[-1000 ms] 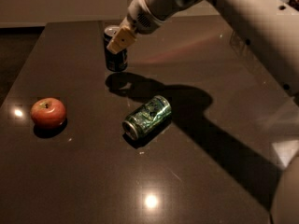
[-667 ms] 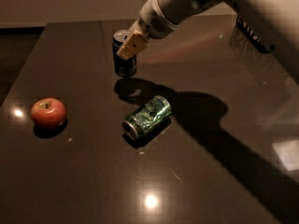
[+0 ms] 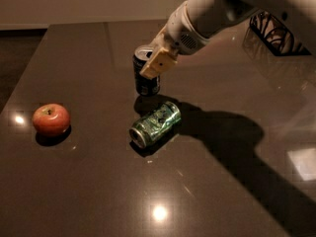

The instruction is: Move pepsi can near green can

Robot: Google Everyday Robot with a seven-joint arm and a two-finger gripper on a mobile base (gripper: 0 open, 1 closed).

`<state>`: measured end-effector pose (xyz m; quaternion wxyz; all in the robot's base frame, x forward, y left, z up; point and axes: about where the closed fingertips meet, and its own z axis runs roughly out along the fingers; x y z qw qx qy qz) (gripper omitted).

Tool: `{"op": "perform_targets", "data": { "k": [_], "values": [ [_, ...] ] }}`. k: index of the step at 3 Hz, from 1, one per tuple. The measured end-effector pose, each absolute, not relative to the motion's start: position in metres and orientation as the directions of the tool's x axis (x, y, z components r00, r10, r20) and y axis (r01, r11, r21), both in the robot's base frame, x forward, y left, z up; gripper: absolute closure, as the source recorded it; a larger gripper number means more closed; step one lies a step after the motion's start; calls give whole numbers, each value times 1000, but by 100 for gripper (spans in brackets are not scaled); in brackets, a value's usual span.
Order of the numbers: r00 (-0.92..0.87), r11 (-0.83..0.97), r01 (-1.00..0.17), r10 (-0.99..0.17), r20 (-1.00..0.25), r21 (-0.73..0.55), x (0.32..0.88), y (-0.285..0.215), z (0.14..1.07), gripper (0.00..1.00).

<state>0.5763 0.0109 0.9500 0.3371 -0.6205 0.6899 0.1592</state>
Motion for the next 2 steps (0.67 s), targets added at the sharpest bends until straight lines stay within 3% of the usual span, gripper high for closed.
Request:
{"op": "perform_targets", "data": {
  "k": [1,2],
  "values": [
    [17,148,-968,-768,-640,-203,565,6,945,100],
    [28,119,-974,-784,-620,-194,558,5,940,83]
  ]
}}
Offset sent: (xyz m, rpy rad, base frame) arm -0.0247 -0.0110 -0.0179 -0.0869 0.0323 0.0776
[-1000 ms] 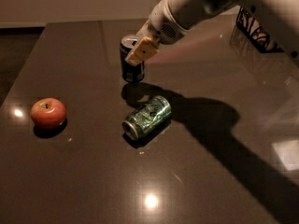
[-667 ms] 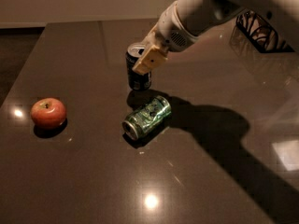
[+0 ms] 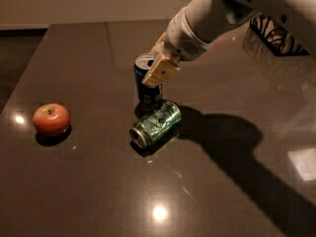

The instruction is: Move pepsi can near green can

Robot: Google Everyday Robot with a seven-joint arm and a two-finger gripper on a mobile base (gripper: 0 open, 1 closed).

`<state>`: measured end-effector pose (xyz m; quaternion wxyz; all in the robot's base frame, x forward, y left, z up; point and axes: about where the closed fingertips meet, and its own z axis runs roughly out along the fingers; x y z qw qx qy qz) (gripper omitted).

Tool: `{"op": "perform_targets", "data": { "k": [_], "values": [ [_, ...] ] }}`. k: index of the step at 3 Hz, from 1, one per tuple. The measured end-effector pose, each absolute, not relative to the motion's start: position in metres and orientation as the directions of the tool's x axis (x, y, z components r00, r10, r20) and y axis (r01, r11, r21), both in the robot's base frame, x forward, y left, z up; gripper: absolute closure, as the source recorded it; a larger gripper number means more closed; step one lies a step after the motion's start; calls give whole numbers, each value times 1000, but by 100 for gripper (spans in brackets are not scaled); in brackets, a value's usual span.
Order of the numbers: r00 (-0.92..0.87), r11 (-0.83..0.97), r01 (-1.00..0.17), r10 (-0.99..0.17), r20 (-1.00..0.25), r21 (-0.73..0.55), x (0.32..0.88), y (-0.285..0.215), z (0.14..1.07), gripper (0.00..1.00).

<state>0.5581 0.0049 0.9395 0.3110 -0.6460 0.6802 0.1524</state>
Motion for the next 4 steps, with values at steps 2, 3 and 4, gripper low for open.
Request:
{"op": "perform_targets", "data": {
  "k": [2,3,4],
  "values": [
    [44,67,-985,-792,-609,-158,554,8,929,36],
    [44,55,-988,-794,-607,-143,555,9,925,13],
    [34,77,-984,-800,-598,-159,557,7,921,0]
  ]
}}
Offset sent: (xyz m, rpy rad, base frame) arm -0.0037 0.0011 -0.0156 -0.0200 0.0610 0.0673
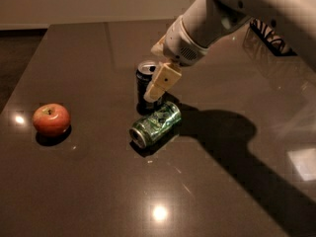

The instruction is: Move pepsi can near green can

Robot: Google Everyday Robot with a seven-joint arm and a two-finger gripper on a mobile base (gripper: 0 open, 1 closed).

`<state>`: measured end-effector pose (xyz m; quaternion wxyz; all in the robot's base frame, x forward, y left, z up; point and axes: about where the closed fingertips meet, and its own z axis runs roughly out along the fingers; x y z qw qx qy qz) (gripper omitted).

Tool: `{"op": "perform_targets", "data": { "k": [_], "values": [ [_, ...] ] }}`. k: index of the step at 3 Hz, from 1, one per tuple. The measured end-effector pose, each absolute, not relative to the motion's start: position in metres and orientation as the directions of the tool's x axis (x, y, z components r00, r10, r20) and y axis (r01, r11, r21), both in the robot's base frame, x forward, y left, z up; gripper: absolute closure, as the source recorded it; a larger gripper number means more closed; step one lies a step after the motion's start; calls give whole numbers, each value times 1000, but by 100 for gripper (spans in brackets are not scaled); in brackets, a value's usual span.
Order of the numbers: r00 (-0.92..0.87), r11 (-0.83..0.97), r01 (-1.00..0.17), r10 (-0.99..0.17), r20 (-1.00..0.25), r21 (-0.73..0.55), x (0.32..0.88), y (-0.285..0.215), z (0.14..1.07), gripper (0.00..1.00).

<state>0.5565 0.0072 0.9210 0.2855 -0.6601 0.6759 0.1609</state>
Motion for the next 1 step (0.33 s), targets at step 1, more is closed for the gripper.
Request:
{"op": "perform_targets", "data": {
  "k": [1],
  "values": [
    [31,85,-982,-803,-595,-166,557,7,920,0]
  ]
}}
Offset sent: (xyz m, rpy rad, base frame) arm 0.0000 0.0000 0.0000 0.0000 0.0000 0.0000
